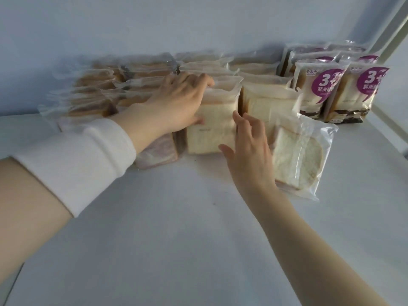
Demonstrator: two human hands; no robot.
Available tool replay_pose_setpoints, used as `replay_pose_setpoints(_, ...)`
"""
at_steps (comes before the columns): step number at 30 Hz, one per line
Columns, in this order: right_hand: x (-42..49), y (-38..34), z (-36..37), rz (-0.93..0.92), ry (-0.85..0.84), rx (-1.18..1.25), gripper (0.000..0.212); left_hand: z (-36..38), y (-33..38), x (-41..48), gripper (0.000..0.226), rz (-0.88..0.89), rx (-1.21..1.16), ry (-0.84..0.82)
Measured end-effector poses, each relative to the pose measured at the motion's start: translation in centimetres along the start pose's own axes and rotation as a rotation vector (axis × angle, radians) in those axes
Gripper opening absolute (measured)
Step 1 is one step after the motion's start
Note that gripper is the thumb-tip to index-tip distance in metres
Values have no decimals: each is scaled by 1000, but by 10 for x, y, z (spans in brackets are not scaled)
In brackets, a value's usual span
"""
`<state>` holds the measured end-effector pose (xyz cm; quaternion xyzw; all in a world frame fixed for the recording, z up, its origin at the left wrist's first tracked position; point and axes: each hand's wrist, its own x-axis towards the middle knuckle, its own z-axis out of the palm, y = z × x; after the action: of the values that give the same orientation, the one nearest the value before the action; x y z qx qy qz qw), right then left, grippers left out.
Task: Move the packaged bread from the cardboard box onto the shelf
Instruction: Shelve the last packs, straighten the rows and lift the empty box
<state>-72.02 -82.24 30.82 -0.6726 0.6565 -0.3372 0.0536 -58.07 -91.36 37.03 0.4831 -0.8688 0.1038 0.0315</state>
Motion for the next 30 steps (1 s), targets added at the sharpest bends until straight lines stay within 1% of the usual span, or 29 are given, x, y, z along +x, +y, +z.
replay_pose_setpoints(2, -9, 12, -30, -9, 116, 49, 63, -5, 8, 0, 73, -22, -11, -13)
replay_pose_setpoints(3, -14, 23, -44, 26, 152, 59, 63, -9, 15, 1, 70, -22, -11, 20)
replay_pose_setpoints(4, -19, 37, -57, 82, 167, 53, 65, -12, 26, 1, 65, -7, -16, 84)
replay_pose_setpoints(6, -28, 69, -78, 262, 143, 68, 74, -19, 54, 4, 50, 35, -109, 223)
replay_pose_setpoints(7, -32, 84, -84, 370, 110, 99, 80, -19, 71, 5, 45, 40, -189, 239)
replay_pose_setpoints(8, -35, 95, -88, 461, 67, 135, 85, -17, 87, 6, 42, 30, -269, 207)
replay_pose_setpoints(10, -36, 111, -86, 557, -36, 208, 91, -5, 114, 11, 44, -44, -380, 38)
replay_pose_setpoints(12, -31, 121, -78, 579, -133, 273, 89, 8, 131, 16, 51, -164, -509, -106)
replay_pose_setpoints(14, -26, 127, -70, 556, -169, 322, 81, 18, 141, 19, 57, -298, -669, -160)
replay_pose_setpoints(16, -27, 133, -66, 485, -116, 356, 71, 24, 145, 19, 60, -403, -811, -120)
replay_pose_setpoints(18, -25, 136, -65, 358, -26, 346, 61, 23, 146, 14, 57, -441, -880, -3)
replay_pose_setpoints(20, -14, 136, -61, 253, 29, 332, 47, 18, 143, 10, 54, -440, -813, 123)
replay_pose_setpoints(22, 1, 132, -53, 198, 25, 345, 36, 10, 137, 7, 59, -413, -662, 233)
replay_pose_setpoints(24, 13, 126, -45, 177, 4, 366, 36, -2, 129, 9, 73, -317, -541, 334)
replay_pose_setpoints(25, 17, 124, -41, 174, 6, 362, 41, -6, 124, 12, 80, -246, -460, 351)
replay_pose_setpoints(26, 19, 122, -39, 174, 17, 355, 46, -9, 119, 16, 86, -178, -353, 325)
replay_pose_setpoints(27, 19, 121, -37, 176, 30, 348, 49, -11, 114, 21, 89, -123, -243, 263)
replay_pose_setpoints(29, 14, 123, -36, 178, 30, 344, 56, -8, 109, 30, 88, -61, -86, 110)
replay_pose_setpoints(30, 11, 124, -35, 182, 8, 349, 62, -6, 108, 34, 87, -46, -43, 63)
